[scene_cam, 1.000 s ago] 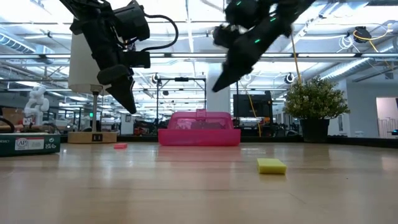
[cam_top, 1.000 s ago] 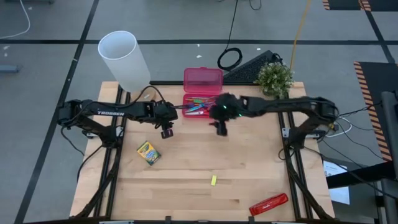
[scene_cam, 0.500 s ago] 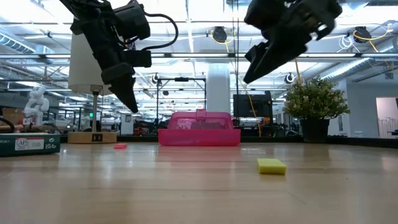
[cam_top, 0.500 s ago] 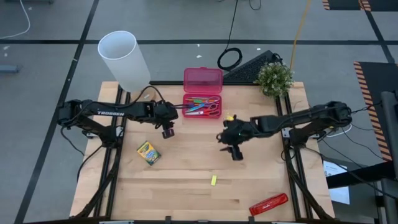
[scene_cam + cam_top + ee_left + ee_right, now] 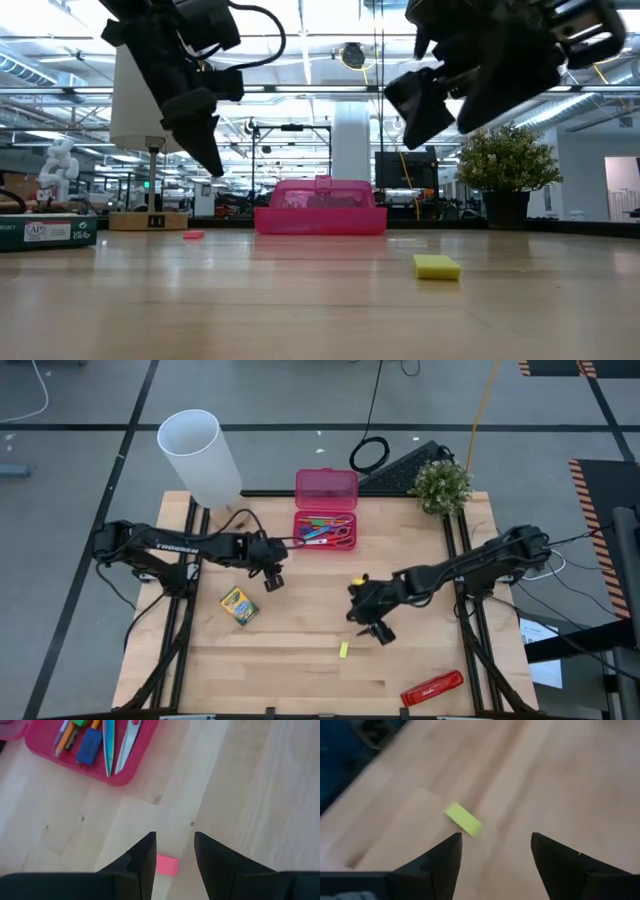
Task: Pack school essentials
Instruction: Put the yellow eraser into the red supply box
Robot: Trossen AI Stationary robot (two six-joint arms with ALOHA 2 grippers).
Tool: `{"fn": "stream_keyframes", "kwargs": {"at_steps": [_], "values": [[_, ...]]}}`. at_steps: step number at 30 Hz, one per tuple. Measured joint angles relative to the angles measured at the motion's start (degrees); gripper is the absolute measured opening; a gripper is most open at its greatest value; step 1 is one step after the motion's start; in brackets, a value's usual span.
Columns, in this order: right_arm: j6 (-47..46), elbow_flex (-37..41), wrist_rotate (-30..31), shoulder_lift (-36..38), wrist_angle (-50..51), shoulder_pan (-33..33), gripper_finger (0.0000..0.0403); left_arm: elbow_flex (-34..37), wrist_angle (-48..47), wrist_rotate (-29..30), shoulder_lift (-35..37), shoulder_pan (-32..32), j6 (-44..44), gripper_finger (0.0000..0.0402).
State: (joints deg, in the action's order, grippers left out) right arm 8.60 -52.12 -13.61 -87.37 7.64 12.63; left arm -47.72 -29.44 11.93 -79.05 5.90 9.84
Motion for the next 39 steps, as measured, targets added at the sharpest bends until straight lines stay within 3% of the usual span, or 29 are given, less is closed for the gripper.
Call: {"fn": "stream_keyframes", "kwargs": {"at_steps": [9, 17, 23, 28, 39], "values": [[8.3, 0.0, -10.4, -9.0, -9.1, 0.8, 0.0235, 0.0, 2.3, 6.1, 0.0, -5.9, 7.0, 0.0136], [15.4, -2.7, -10.8, -16.6, -11.5, 0.8, 0.0235, 0.0, 4.1, 11.2, 0.0, -9.2, 13.1, 0.0136], [19.2, -4.8, -16.0, -21.1, -13.3, 0.5, 0.0235, 0.0, 4.3, 13.1, 0.0, -10.9, 16.3, 0.0136], [21.5, -5.1, -16.5, -23.6, -14.5, 0.5, 0.0235, 0.0, 4.5, 14.0, 0.0, -11.9, 16.4, 0.0136], [25.5, -5.0, -16.7, -24.1, -14.3, 0.5, 0.0165, 0.0, 6.2, 14.9, -0.1, -12.1, 17.8, 0.0136]]}}
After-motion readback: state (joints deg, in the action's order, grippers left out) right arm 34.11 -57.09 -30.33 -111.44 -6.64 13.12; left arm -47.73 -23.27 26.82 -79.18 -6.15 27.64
